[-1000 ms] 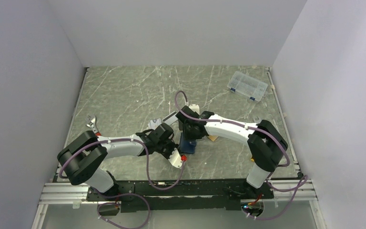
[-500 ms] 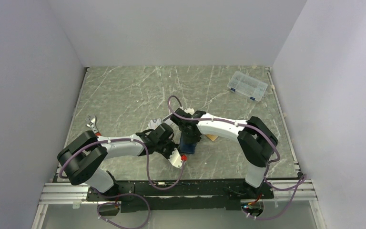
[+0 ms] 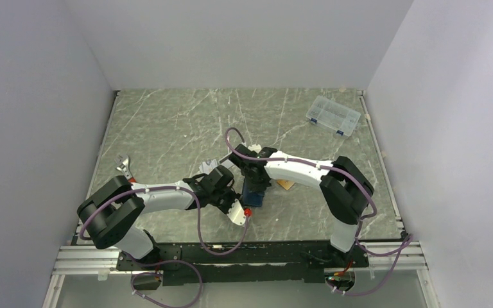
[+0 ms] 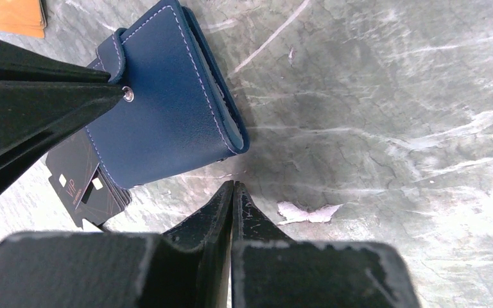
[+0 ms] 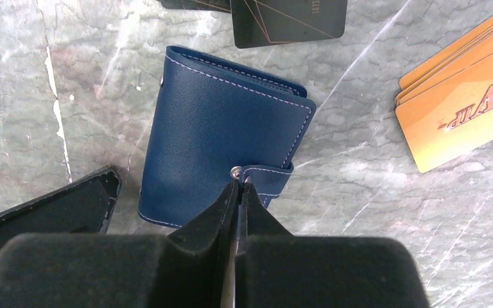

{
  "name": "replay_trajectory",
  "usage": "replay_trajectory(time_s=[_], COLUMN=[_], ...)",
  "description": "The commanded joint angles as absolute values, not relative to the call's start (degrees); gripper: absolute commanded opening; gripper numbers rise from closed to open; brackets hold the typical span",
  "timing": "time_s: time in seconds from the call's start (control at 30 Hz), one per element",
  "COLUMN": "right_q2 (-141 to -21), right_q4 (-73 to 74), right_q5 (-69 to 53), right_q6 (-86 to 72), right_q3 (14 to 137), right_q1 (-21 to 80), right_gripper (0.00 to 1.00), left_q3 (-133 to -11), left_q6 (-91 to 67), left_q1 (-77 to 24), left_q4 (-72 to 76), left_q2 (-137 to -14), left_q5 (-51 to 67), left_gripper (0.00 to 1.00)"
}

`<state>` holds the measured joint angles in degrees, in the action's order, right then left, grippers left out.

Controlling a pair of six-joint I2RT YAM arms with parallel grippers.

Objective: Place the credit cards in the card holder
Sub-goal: Close the card holder at the center of the board.

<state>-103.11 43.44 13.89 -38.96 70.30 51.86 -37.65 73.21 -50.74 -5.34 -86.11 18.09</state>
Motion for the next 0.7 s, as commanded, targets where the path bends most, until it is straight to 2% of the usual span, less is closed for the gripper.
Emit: replay_trajectory(time_s=[0.0, 0.23, 0.4, 0.67], right_q2=[-101.9, -100.7, -100.8, -102.1], right_q4=[44.8, 45.1, 45.0, 44.1], right_q5=[15.3, 14.8, 15.0, 16.9], right_q6=[-39.0, -39.1, -39.4, -40.1], right_q3=[72.7, 72.4, 72.2, 72.2], right_q1=[52.1, 52.1, 52.1, 52.0], right_gripper=[0.02, 0.08, 0.00, 0.00], left_q3=[-39.5, -39.6, -39.7, -39.9], left_q6=[72.8, 72.9, 72.8, 72.9], left_q1=[-50.5, -50.5, -50.6, -50.6], left_q4=[-6.3, -6.6, -6.8, -6.9], left_q2=[-86.3, -86.4, -86.4, -86.3], left_q5=[19.6, 19.6, 19.8, 19.8], left_gripper=[0.08, 0.08, 0.08, 0.08])
